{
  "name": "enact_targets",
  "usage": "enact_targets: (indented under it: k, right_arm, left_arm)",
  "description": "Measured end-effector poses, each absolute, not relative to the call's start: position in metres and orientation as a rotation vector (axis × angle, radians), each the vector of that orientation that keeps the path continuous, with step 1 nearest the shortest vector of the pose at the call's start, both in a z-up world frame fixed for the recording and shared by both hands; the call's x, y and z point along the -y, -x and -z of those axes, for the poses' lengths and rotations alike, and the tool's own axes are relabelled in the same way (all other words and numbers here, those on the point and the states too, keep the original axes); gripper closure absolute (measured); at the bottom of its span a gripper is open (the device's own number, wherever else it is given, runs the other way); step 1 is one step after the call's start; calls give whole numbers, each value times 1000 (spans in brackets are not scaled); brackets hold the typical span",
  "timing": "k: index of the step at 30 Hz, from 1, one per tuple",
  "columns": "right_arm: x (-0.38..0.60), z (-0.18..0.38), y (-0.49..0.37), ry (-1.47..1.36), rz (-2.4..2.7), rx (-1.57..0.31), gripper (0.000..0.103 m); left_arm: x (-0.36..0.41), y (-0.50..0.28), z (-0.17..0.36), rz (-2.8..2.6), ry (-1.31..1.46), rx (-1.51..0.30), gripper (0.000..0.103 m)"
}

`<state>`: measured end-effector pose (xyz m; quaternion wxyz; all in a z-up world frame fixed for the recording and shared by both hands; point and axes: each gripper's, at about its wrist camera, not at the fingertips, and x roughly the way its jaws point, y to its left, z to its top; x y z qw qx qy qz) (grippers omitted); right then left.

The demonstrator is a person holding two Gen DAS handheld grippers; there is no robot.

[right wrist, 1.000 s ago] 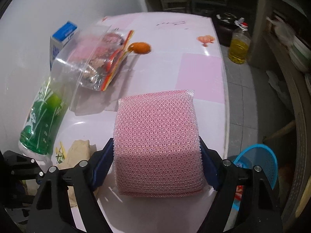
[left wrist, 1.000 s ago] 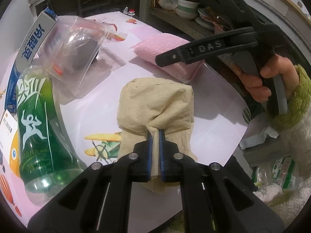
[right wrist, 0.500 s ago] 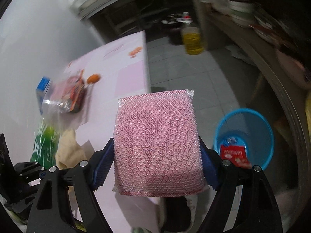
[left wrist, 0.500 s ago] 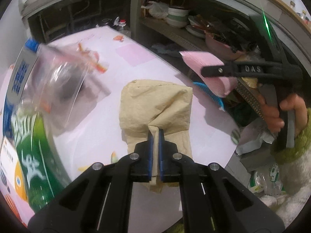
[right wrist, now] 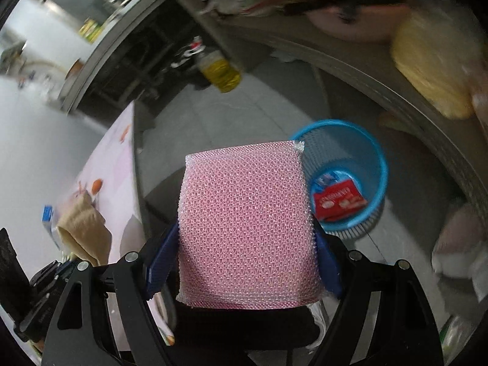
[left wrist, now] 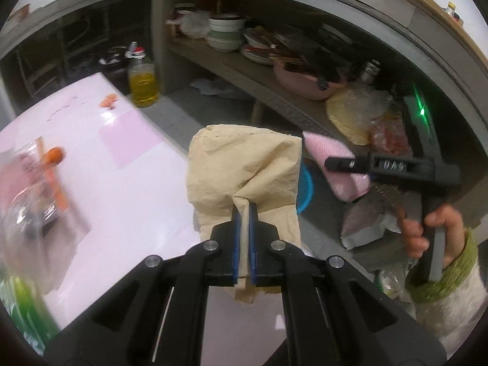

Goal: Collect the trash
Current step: 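Carry the pink sponge and tan bag toward the blue wastebasket with both tools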

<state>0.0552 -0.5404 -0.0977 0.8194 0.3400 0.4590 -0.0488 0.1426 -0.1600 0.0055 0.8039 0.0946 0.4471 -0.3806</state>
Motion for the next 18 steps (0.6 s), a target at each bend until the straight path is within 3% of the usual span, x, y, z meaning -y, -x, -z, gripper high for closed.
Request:
enact_targets:
  k: [18]
  right_arm:
    - [617, 187, -65, -959, 325, -1000, 26]
  left_arm:
    - [312, -214, 56, 915, -263, -1252, 99]
